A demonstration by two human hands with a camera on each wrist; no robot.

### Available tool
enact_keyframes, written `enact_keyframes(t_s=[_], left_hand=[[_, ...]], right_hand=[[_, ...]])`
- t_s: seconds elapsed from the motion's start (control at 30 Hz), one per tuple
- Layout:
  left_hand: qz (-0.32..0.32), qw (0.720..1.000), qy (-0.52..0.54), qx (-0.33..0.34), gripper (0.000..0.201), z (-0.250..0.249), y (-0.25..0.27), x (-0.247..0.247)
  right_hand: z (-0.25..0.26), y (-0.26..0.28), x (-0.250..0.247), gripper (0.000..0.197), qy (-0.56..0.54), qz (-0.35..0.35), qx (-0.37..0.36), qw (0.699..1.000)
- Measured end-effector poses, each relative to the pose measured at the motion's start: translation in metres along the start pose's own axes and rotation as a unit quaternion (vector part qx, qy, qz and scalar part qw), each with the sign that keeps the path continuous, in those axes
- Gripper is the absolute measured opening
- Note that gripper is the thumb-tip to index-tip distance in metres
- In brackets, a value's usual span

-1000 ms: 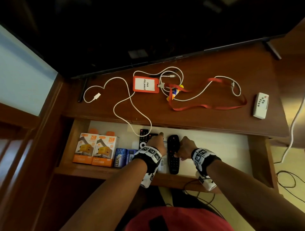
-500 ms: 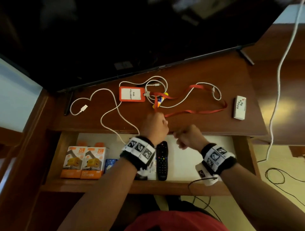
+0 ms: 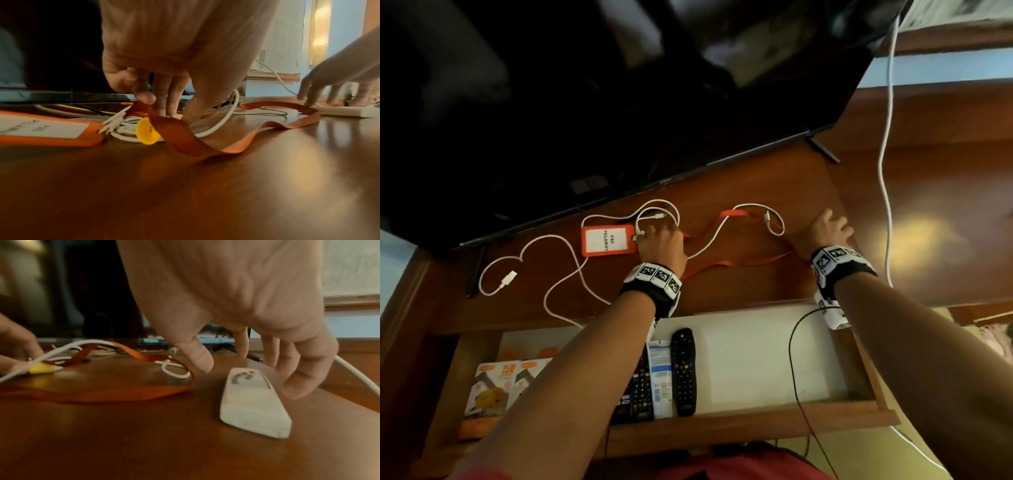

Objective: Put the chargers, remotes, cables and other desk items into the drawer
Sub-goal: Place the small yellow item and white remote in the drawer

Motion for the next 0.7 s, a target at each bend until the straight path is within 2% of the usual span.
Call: enact_keyframes(t_s=[0.17, 0.23, 0.3, 0.37, 0.47, 0.57, 0.63, 0.7], left_hand=[[0.013, 1.0, 0.013, 0.004, 0.047, -0.002, -0.009, -0.005], [0.01, 0.999, 0.041, -0.009, 0.053, 0.0, -0.01, -0.007], [-0.016, 0.995, 0.094, -0.028, 0.051, 0.003, -0.009, -0.011], [-0.049, 0.986, 0.155, -0.036, 0.041, 0.007, -0.004, -0.02], [-0.103, 0.957, 0.271, -0.017, 0.026, 0.014, 0.013, -0.034], [-0.094, 0.903, 0.419, 0.01, 0.037, 0.017, 0.036, -0.05], [-0.078, 0.869, 0.487, 0.027, 0.038, 0.019, 0.052, -0.06], [-0.028, 0.853, 0.519, 0.042, 0.034, 0.022, 0.071, -0.064]], right_hand=[[-0.004, -0.01, 0.01, 0.064, 0.02, 0.016, -0.003, 1.0], [-0.004, -0.011, 0.008, 0.071, 0.016, 0.027, -0.009, 0.999], [-0.003, -0.007, 0.003, 0.081, 0.021, 0.02, -0.024, 0.999], [0.001, 0.004, -0.004, 0.075, 0.014, -0.017, -0.059, 0.998], [0.01, 0.035, -0.017, 0.063, -0.019, -0.059, -0.135, 0.989], [0.018, 0.078, -0.026, 0.052, -0.06, -0.082, -0.205, 0.973], [0.02, 0.106, -0.024, 0.04, -0.099, -0.058, -0.253, 0.961], [0.017, 0.13, -0.013, 0.042, -0.131, 0.011, -0.302, 0.944]])
Point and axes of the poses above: each hand's wrist, its own y-axis away from the middle knuckle, its own x-axis out of the palm, z = x × y, the point moved 1 cm from there along -y, towards the middle knuckle, and after that the axes turned 4 degrees about y, right-handed, at the moved point
